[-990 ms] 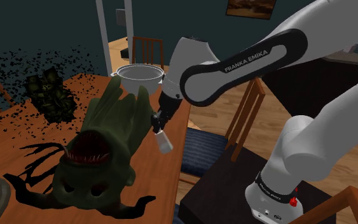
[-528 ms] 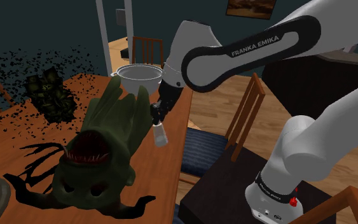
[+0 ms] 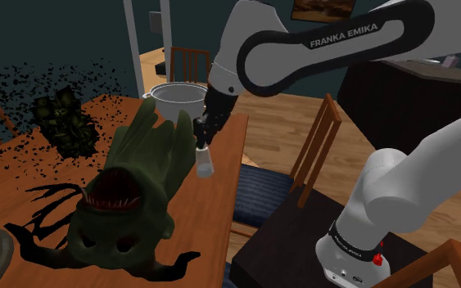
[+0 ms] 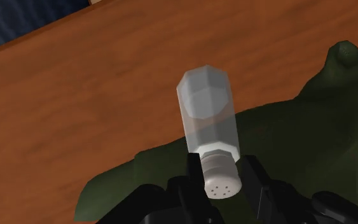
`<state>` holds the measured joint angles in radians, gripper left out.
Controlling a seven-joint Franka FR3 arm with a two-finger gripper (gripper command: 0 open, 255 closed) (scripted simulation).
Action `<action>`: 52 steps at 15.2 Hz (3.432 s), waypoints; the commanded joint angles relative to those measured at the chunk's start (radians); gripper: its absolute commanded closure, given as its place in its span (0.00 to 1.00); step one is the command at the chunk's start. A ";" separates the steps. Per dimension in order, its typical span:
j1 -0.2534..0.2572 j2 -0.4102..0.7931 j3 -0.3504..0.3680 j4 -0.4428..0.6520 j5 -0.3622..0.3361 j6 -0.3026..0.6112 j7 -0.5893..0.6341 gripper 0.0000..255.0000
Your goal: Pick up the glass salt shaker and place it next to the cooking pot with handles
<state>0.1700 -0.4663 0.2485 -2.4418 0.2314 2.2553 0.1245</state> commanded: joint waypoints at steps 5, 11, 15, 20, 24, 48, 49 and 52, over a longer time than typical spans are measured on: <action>-0.004 -0.018 -0.008 0.066 -0.010 -0.084 0.008 1.00; -0.008 -0.027 -0.016 0.140 -0.019 -0.166 0.016 1.00; -0.026 0.004 -0.050 0.179 -0.030 -0.182 -0.026 1.00; -0.066 0.096 -0.128 0.255 -0.047 -0.182 -0.132 1.00; -0.096 0.183 -0.185 0.337 -0.053 -0.190 -0.214 1.00; -0.247 0.709 -0.356 0.895 0.025 -0.283 -0.543 1.00; -0.246 0.709 -0.356 0.882 0.026 -0.270 -0.546 1.00; -0.246 0.711 -0.355 0.845 0.030 -0.232 -0.555 1.00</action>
<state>-0.0762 0.2450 -0.1068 -1.5801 0.2598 2.0064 -0.4270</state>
